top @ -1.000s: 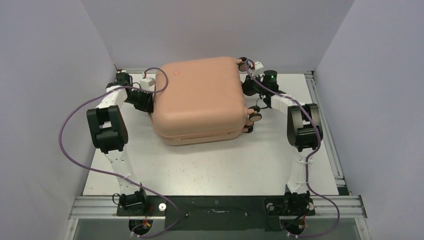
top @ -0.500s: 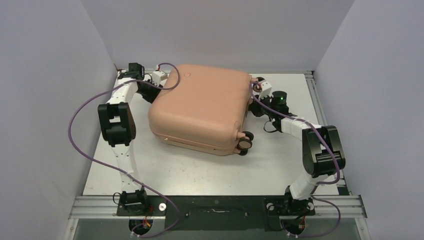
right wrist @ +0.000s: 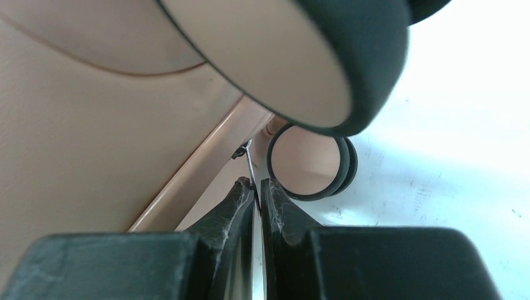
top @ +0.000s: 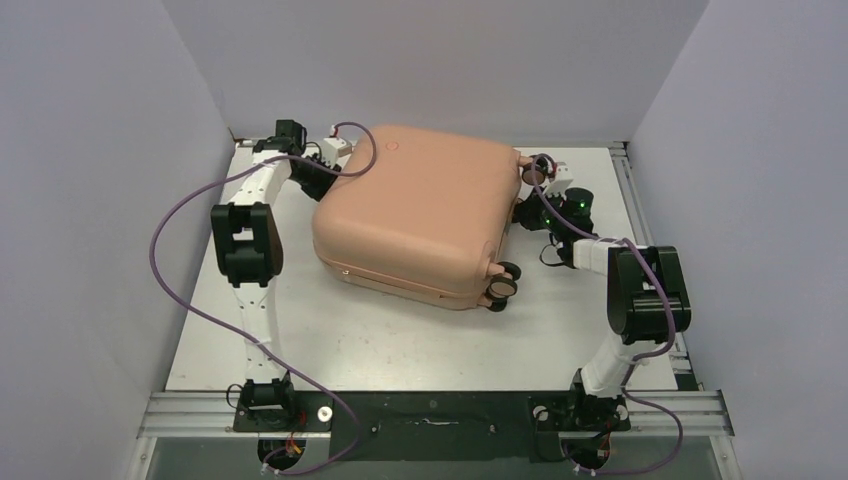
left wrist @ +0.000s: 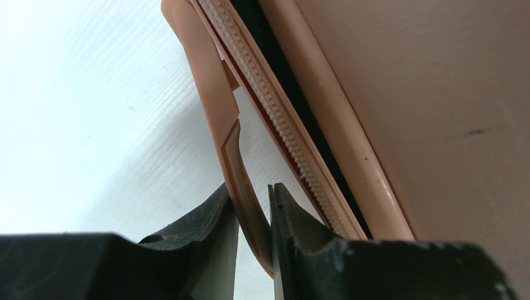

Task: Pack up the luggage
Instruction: Zip the luggage at the center of the board.

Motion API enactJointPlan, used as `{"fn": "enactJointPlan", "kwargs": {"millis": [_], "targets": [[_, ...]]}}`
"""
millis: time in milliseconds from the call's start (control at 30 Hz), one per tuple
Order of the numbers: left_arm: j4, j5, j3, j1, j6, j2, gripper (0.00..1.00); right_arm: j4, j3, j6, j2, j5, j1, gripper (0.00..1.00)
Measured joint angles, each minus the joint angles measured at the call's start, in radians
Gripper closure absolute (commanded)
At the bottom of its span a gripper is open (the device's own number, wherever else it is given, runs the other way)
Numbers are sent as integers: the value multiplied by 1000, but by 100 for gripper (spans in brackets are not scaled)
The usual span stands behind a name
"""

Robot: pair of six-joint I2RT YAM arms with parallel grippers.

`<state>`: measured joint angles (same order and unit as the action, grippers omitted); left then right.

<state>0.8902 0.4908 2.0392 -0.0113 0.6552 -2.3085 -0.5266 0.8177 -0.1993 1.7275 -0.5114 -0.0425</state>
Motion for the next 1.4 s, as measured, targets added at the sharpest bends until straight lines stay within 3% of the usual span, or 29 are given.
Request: {"fn": "enactJointPlan", "kwargs": {"millis": [333,600,633,700,767,800,867,900,1033,1200,1400], "targets": [[-43,-10,-13,-2,-83,0,100,-55,33,-87,52,-42,21,95],[-186,105,-200,88,-241,100,100,-10,125,-35,90,130,-84,94],[-206,106,-237,97,-257,124,100,-8,129,-25,89,154,-96,90],[-229,106,-292,114,-286,166,100,9,140,-7,90,207,-129,69],[-239,105,-323,129,-318,198,89,35,156,3,89,251,-143,59],[-241,102,-326,132,-329,205,77,50,168,9,89,272,-145,54],[-253,90,-327,137,-350,219,42,78,192,28,89,301,-140,44],[-257,88,-327,137,-352,222,32,89,200,34,88,312,-135,39],[-331,60,-327,158,-366,282,9,152,211,82,63,333,-125,29],[-418,69,-318,172,-401,397,0,242,248,143,27,336,-114,27],[-455,71,-311,159,-448,412,2,313,328,142,13,278,-92,33]]}}
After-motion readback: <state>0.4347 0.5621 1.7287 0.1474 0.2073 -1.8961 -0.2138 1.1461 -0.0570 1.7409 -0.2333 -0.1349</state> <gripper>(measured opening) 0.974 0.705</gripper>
